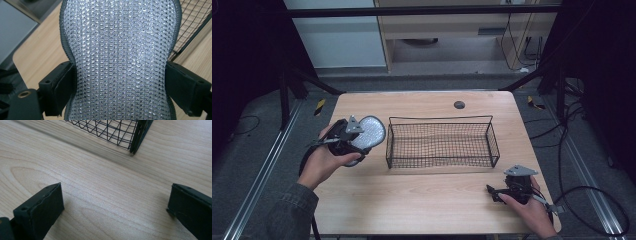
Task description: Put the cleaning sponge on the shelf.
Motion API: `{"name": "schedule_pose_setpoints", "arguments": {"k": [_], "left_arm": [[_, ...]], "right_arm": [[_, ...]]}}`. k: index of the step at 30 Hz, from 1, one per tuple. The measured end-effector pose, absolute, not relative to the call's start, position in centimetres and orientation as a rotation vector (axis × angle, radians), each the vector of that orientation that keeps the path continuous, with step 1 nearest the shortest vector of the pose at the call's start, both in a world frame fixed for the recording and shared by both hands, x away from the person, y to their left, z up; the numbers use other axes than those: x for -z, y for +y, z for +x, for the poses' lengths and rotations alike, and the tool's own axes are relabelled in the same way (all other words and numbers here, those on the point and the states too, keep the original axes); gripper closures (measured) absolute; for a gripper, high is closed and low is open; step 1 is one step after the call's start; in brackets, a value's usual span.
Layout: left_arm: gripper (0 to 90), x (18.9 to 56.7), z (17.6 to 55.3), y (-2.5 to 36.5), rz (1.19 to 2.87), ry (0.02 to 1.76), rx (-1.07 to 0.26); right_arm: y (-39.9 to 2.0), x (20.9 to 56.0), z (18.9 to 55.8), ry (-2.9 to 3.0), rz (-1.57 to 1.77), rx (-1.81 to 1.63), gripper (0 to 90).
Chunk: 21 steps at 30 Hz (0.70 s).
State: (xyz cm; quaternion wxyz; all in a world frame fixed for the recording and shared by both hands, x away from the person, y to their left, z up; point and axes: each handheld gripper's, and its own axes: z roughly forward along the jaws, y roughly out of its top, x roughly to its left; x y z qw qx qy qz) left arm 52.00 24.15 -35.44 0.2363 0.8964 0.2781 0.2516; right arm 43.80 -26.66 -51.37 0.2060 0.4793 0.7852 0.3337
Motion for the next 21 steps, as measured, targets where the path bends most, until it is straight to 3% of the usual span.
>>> {"name": "schedule_pose_setpoints", "arguments": {"k": [21], "left_arm": [[13.8,30.5,54.1,16.8,2.506,0.563,-0.757]], "right_arm": [[-26.7,51.4,43.8,2.194,1.327,-0.925,0.4]]}}
